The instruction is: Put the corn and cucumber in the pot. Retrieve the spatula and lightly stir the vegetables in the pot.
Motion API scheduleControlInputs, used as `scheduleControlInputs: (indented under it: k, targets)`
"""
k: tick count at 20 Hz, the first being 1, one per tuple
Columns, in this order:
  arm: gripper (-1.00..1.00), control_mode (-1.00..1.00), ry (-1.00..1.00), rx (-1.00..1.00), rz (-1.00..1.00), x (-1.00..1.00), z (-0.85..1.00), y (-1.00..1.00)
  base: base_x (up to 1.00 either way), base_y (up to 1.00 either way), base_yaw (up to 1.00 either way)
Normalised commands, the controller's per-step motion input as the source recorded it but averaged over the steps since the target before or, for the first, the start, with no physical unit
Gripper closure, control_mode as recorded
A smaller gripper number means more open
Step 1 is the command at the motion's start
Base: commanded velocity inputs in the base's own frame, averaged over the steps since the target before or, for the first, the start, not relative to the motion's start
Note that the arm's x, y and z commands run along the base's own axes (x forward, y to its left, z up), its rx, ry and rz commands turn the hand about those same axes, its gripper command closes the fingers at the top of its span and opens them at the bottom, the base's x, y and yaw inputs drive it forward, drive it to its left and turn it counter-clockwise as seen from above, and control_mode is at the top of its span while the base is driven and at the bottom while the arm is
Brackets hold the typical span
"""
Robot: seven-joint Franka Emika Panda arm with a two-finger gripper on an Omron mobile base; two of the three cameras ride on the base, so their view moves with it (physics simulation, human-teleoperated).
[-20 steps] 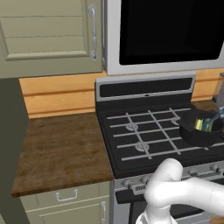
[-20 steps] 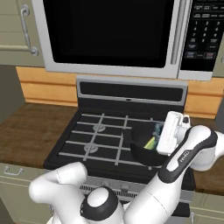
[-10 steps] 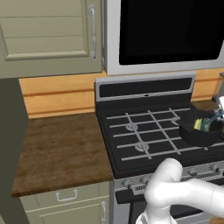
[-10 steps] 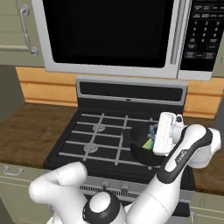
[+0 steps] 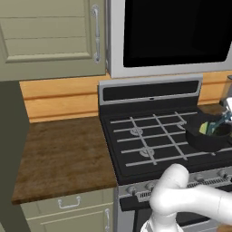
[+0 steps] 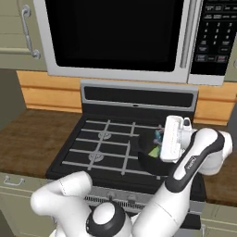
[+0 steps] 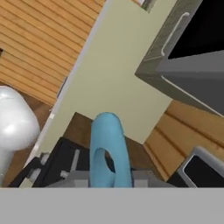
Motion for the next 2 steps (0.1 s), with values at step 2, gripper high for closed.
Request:
scheduleControlInputs:
  k: [2]
  targets:
    - [1.00,-1.00,-0.11,0.03,0.02,-0.76,0.65,-0.08,0.00,0.00,0.00]
